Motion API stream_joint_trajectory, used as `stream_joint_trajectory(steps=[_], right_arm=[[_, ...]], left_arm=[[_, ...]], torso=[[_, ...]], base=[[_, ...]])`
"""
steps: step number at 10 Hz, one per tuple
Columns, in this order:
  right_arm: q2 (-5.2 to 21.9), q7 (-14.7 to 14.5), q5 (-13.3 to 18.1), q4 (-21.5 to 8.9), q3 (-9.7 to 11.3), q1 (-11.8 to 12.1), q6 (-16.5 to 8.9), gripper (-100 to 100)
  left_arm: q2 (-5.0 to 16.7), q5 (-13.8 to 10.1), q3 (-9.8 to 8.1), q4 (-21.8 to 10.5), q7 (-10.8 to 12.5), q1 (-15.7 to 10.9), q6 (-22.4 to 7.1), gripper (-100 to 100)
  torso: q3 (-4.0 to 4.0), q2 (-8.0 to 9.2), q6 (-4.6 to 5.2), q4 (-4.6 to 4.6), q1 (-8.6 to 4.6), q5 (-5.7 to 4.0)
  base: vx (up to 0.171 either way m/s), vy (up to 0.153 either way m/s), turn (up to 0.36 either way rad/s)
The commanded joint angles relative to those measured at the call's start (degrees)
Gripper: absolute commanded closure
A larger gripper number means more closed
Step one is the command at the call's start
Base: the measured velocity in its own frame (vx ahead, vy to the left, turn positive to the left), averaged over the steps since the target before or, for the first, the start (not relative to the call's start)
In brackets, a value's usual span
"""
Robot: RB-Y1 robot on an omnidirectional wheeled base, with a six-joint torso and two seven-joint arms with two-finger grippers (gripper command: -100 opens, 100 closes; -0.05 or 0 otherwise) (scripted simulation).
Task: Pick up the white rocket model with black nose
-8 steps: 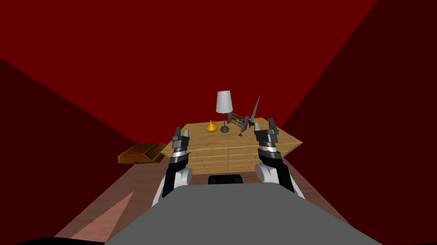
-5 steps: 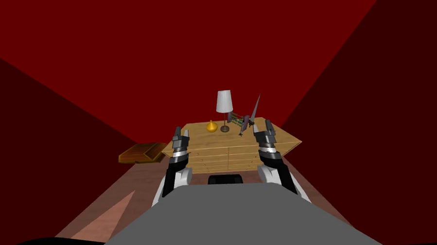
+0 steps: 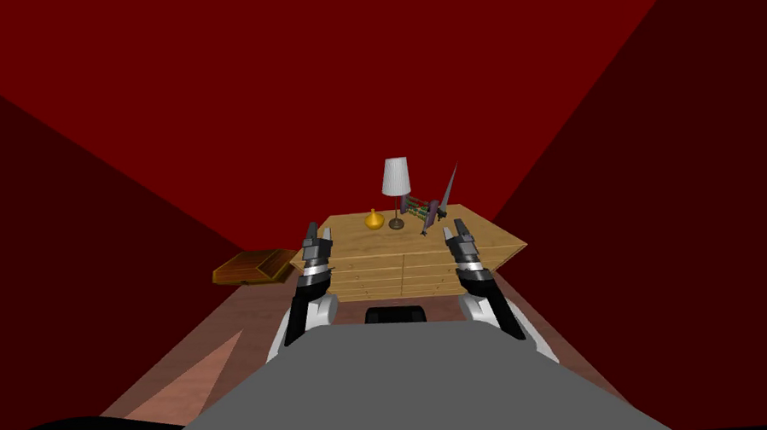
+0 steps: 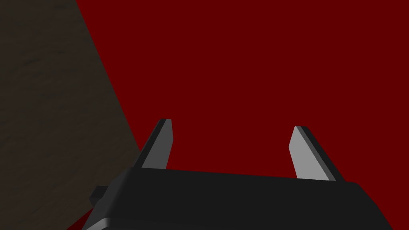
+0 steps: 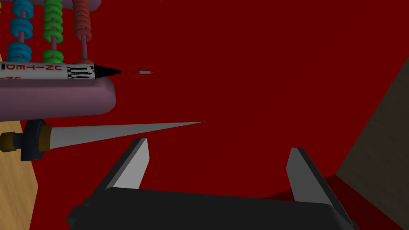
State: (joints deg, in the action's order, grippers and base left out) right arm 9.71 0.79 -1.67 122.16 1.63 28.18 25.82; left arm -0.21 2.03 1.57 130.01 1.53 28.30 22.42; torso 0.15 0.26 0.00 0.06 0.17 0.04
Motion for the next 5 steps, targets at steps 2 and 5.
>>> stream_joint_trajectory(steps=[2, 5], right_arm=[[2.4, -2.9, 1.4, -3.6, -1.3, 0.8, -1.1, -100], [5.0, -5.9, 3.3, -8.1, -2.8, 1.0, -2.5, -100]], left_arm=[[0.0, 0.0, 0.00, 0.0, 0.0, 0.0, 0.0, 0], [0.0, 0.0, 0.00, 0.0, 0.0, 0.0, 0.0, 0]], torso=[[0.02, 0.03, 0.01, 0.00, 0.01, 0.00], [-0.04, -0.07, 0.00, -0.01, 0.01, 0.00]], base=[[-0.075, 0.053, 0.001], [-0.048, 0.056, 0.007]])
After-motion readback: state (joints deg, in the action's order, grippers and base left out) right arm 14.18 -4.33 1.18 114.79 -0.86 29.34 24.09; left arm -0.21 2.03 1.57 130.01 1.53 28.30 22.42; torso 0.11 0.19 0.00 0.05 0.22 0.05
